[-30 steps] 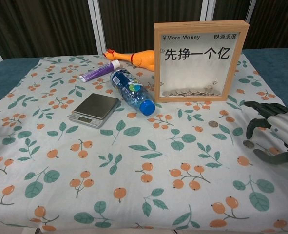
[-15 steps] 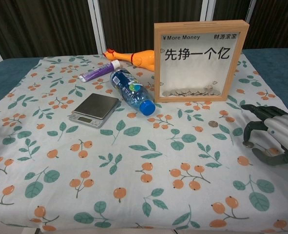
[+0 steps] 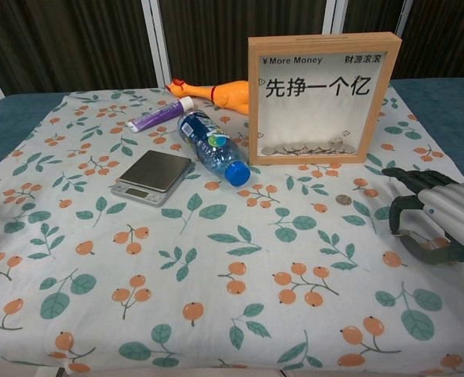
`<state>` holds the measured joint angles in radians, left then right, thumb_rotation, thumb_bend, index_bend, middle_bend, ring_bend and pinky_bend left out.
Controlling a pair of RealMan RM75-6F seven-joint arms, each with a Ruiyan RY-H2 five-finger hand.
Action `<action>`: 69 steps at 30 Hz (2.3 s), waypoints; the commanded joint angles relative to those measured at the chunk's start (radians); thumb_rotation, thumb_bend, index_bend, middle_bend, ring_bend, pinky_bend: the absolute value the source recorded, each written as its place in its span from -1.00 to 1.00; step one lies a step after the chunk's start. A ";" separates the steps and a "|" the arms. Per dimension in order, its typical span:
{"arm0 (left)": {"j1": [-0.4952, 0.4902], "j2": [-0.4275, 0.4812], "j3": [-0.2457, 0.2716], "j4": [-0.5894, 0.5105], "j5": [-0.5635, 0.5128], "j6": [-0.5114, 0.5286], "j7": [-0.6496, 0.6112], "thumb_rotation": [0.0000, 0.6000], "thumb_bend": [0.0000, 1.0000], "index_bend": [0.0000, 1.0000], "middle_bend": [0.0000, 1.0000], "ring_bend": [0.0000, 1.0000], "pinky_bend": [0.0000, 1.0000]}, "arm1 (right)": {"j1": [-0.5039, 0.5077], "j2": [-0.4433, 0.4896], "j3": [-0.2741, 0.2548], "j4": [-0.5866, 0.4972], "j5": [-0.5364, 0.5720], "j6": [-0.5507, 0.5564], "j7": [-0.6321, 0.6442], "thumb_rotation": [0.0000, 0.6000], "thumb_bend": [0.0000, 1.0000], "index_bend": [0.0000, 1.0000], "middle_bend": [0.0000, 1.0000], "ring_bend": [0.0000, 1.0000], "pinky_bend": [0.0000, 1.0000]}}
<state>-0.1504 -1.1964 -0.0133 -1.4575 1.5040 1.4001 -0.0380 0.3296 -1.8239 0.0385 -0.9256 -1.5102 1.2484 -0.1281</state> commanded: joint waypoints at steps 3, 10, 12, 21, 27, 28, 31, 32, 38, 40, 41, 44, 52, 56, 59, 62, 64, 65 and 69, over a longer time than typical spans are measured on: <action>-0.002 -0.001 -0.002 0.002 -0.003 -0.004 -0.001 1.00 -0.25 -1.00 -1.00 -1.00 -1.00 | 0.003 -0.007 0.004 0.008 -0.002 0.009 0.005 1.00 -0.26 0.29 -1.00 -1.00 -1.00; -0.006 -0.007 -0.003 0.011 -0.004 -0.011 -0.010 1.00 -0.26 -1.00 -1.00 -1.00 -1.00 | 0.004 -0.018 0.005 0.032 -0.007 0.023 0.007 1.00 -0.26 0.24 -1.00 -1.00 -1.00; -0.007 -0.007 -0.002 0.013 -0.005 -0.014 -0.012 1.00 -0.25 -1.00 -1.00 -1.00 -1.00 | 0.005 -0.021 0.004 0.037 -0.009 0.024 0.011 1.00 -0.26 0.22 -1.00 -1.00 -1.00; -0.005 -0.001 -0.001 0.008 -0.020 -0.025 -0.007 1.00 -0.26 -1.00 -1.00 -1.00 -1.00 | 0.019 -0.035 0.004 0.067 -0.019 0.025 0.045 1.00 -0.26 0.22 -0.97 -1.00 -1.00; -0.001 0.002 -0.001 0.003 -0.025 -0.023 -0.006 1.00 -0.26 -1.00 -1.00 -1.00 -1.00 | 0.025 -0.044 0.001 0.086 -0.027 0.031 0.062 1.00 -0.26 0.29 -0.93 -1.00 -1.00; -0.001 0.003 -0.001 0.002 -0.025 -0.022 -0.007 1.00 -0.26 -1.00 -1.00 -1.00 -1.00 | 0.024 -0.045 0.001 0.087 -0.027 0.032 0.064 1.00 -0.26 0.29 -0.93 -1.00 -1.00; 0.000 0.005 -0.002 0.001 -0.024 -0.020 -0.010 1.00 -0.25 -1.00 -1.00 -1.00 -1.00 | 0.022 -0.047 0.000 0.090 -0.029 0.042 0.068 1.00 -0.26 0.28 -0.93 -1.00 -1.00; -0.001 0.006 -0.002 0.000 -0.022 -0.020 -0.013 1.00 -0.26 -1.00 -1.00 -1.00 -1.00 | 0.021 -0.047 0.000 0.091 -0.030 0.045 0.071 1.00 -0.26 0.26 -0.93 -1.00 -1.00; -0.005 0.003 -0.002 0.004 -0.016 -0.023 -0.021 1.00 -0.26 -1.00 -1.00 -1.00 -1.00 | 0.019 -0.047 0.000 0.095 -0.033 0.060 0.086 1.00 -0.26 0.10 -0.92 -1.00 -1.00; -0.006 0.001 -0.002 0.006 -0.015 -0.025 -0.022 1.00 -0.25 -1.00 -1.00 -1.00 -1.00 | 0.019 -0.048 0.001 0.098 -0.035 0.064 0.089 1.00 -0.26 0.10 -0.91 -1.00 -1.00; -0.007 0.001 -0.002 0.006 -0.015 -0.026 -0.022 1.00 -0.25 -1.00 -1.00 -1.00 -1.00 | 0.019 -0.049 0.002 0.100 -0.035 0.067 0.090 1.00 -0.26 0.11 -0.91 -1.00 -1.00; -0.007 0.001 0.000 0.007 -0.016 -0.028 -0.021 1.00 -0.25 -1.00 -1.00 -1.00 -1.00 | 0.019 -0.052 0.004 0.107 -0.035 0.073 0.093 1.00 -0.24 0.18 -0.89 -1.00 -1.00; -0.003 0.004 0.003 -0.001 -0.020 -0.028 -0.009 1.00 -0.26 -1.00 -1.00 -1.00 -1.00 | 0.027 -0.042 -0.001 0.107 -0.033 0.047 0.130 1.00 -0.02 0.23 -0.87 -1.00 -1.00; -0.002 0.004 0.003 -0.004 -0.023 -0.029 -0.004 1.00 -0.25 -1.00 -1.00 -1.00 -1.00 | 0.028 -0.039 0.001 0.102 -0.031 0.047 0.145 1.00 0.09 0.23 -0.85 -1.00 -1.00; -0.002 0.004 0.002 -0.008 -0.023 -0.029 -0.003 1.00 -0.26 -1.00 -1.00 -1.00 -1.00 | 0.028 -0.038 0.002 0.103 -0.029 0.048 0.149 1.00 0.12 0.24 -0.84 -1.00 -1.00; -0.004 0.004 0.002 -0.008 -0.022 -0.032 -0.001 1.00 -0.26 -1.00 -1.00 -1.00 -1.00 | 0.027 -0.040 0.004 0.106 -0.028 0.050 0.149 1.00 0.14 0.26 -0.84 -1.00 -1.00; -0.006 0.003 0.002 -0.008 -0.022 -0.034 0.000 1.00 -0.26 -1.00 -1.00 -1.00 -1.00 | 0.027 -0.041 0.003 0.107 -0.027 0.049 0.148 1.00 0.15 0.27 -0.84 -1.00 -1.00; -0.006 0.003 0.002 -0.008 -0.023 -0.035 0.001 1.00 -0.26 -1.00 -1.00 -1.00 -1.00 | 0.027 -0.042 0.004 0.108 -0.027 0.049 0.147 1.00 0.15 0.28 -0.83 -1.00 -1.00; -0.006 0.003 0.002 -0.008 -0.024 -0.037 0.002 1.00 -0.26 -1.00 -1.00 -1.00 -1.00 | 0.027 -0.045 0.007 0.110 -0.024 0.050 0.150 1.00 0.17 0.31 -0.82 -1.00 -1.00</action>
<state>-0.1565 -1.1935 -0.0112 -1.4658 1.4800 1.3636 -0.0359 0.3571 -1.8683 0.0451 -0.8158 -1.5341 1.2984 0.0219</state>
